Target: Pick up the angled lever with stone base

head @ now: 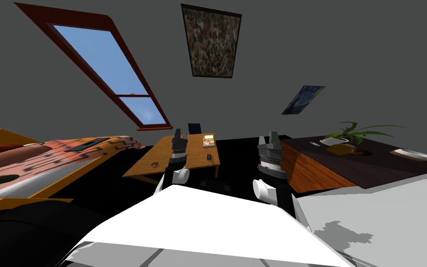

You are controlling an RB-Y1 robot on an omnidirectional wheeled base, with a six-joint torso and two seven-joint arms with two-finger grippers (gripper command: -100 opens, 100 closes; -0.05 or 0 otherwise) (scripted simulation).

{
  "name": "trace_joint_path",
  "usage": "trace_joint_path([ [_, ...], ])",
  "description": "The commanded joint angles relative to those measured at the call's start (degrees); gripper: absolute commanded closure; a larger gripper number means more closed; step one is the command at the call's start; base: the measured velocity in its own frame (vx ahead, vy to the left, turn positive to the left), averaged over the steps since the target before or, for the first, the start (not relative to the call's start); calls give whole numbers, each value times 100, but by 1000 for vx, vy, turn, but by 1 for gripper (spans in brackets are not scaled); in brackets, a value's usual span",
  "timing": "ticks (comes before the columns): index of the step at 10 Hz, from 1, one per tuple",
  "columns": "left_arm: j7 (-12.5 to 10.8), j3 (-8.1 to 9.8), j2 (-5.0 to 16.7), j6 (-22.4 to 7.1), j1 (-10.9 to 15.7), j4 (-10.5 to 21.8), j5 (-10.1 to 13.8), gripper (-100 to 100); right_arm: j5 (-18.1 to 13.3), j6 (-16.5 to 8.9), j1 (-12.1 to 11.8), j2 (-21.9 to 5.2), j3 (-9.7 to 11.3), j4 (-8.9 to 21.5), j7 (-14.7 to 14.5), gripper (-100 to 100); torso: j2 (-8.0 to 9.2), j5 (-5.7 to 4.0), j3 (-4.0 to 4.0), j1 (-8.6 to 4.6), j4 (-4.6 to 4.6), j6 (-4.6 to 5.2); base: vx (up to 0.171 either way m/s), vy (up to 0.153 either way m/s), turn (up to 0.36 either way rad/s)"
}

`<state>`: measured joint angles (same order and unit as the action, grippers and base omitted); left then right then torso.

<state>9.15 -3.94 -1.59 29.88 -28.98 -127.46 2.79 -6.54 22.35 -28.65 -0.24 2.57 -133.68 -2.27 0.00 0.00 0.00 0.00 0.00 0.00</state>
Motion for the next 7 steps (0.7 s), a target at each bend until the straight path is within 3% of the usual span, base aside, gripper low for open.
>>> trace_joint_path([
  [1, -27, 11, 192, -23, 9, 5, -6, -100, 0, 0, 0, 0, 0, 0, 0, 0, 0, 0, 0, 0, 0, 0, -7, 3, 51],
  [7, -262, 73, 927, -380, 120, 109, -100, -100, 0, 0, 0, 0, 0, 0, 0, 0, 15, 1, 9, 2, 3, -1, -33, 4, 81],
])
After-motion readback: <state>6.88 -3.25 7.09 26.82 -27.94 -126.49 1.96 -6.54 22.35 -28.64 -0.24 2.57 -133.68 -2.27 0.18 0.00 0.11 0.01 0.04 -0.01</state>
